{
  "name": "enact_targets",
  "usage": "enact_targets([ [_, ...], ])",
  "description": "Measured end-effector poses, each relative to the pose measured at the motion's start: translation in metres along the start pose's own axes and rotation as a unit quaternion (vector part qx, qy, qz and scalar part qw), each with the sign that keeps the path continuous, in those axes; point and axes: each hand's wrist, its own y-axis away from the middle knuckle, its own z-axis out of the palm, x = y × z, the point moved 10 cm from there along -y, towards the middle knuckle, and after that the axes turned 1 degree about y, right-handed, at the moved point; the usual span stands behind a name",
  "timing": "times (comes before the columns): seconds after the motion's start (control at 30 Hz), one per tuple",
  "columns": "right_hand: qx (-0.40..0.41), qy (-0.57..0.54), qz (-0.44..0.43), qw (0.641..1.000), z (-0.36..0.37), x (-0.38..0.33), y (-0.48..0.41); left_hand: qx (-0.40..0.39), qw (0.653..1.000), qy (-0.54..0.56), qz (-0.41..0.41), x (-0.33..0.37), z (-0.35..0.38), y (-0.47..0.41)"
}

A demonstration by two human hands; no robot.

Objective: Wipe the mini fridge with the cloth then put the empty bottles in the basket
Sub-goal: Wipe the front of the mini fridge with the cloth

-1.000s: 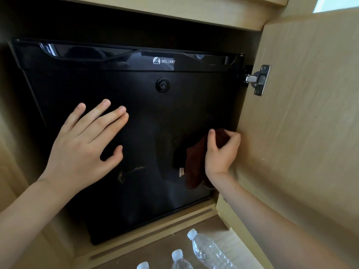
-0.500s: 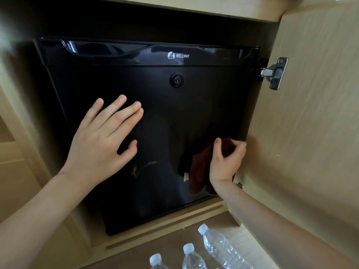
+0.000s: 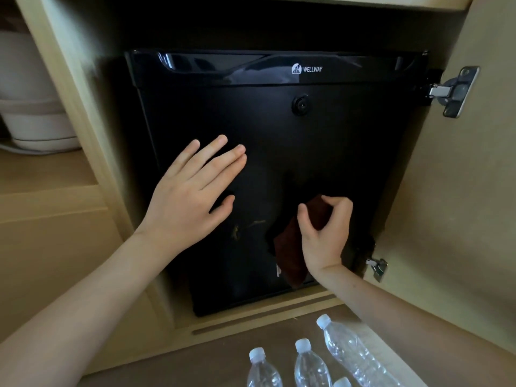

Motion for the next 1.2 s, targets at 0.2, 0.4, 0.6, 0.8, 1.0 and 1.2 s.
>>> enact_targets([
  [0.2,0.139,-0.040,-0.070,0.987,-0.003,-0.065,-0.052,0.012,1.000,0.013,-0.024,-0.010,-0.007,0.015],
  [0.4,0.045,-0.022,-0.029,0.998,0.013,-0.024,-0.001,0.004,1.000,0.012,-0.011,-0.011,-0.007,0.017],
  [0.6,0.067,-0.045,-0.057,0.995,0.005,-0.061,-0.030,-0.003,1.000,0.013,-0.011,-0.010,-0.006,0.018],
  [0.8,0.104,-0.045,-0.059,0.992,0.019,-0.075,-0.024,-0.004,1.000,0.010,-0.010,-0.013,-0.004,0.032],
  [1.0,-0.085,0.051,-0.054,0.994,0.048,-0.040,0.039,-0.014,1.000,0.011,-0.016,-0.020,-0.005,0.047],
  [1.2,0.059,-0.041,-0.134,0.988,0.038,-0.115,-0.028,-0.014,1.000,-0.002,-0.007,-0.020,-0.007,0.049],
])
